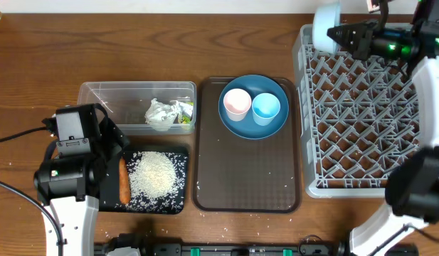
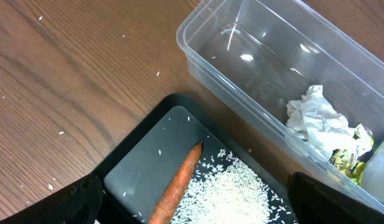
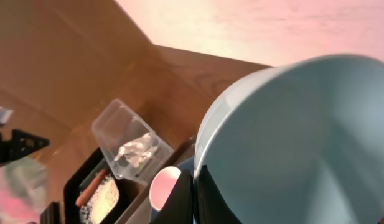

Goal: Sort waste into correct bins and load items into the dishwasher rack
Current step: 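Lower bowl upside down into the rack with right gripper, release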

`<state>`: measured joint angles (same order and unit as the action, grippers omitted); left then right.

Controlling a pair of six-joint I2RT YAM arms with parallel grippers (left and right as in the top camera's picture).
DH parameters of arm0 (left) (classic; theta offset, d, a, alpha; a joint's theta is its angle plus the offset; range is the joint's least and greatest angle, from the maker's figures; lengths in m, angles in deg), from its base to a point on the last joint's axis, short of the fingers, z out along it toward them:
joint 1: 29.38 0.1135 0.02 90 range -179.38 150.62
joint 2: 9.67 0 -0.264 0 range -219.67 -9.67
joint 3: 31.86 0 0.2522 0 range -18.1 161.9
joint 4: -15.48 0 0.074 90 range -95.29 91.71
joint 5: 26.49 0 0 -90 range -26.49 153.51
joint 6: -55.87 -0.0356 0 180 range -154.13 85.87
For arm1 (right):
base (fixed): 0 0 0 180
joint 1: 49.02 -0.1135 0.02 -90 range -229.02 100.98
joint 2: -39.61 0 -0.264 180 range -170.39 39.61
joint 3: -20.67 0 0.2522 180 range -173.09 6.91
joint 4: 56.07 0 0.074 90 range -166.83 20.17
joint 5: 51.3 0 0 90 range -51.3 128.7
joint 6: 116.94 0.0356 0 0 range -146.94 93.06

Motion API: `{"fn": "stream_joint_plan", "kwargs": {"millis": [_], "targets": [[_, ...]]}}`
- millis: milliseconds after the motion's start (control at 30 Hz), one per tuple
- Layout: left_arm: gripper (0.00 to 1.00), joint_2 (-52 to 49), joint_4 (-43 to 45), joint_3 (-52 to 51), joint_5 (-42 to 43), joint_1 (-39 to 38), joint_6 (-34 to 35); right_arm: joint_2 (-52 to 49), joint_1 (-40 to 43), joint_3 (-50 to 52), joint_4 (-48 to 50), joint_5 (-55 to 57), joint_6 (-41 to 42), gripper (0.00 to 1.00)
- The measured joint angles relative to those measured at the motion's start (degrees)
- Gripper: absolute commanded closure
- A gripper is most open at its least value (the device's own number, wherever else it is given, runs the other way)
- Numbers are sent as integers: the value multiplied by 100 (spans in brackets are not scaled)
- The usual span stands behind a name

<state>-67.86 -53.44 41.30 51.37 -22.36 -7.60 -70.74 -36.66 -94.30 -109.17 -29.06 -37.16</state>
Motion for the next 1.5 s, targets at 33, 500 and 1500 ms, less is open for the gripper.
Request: {"fn": "stream_joint_plan", "kwargs": {"millis": [33,500,1500], "targets": [[3,0,2,0,2,0,0,-129,28,0,96,-133,-26,99],[3,0,4,0,0,0,0,-1440,546,0,494,-835,-107,99],[3,0,2,0,0,0,0,-1453,1412,-9,-614,1462,820,61]]}}
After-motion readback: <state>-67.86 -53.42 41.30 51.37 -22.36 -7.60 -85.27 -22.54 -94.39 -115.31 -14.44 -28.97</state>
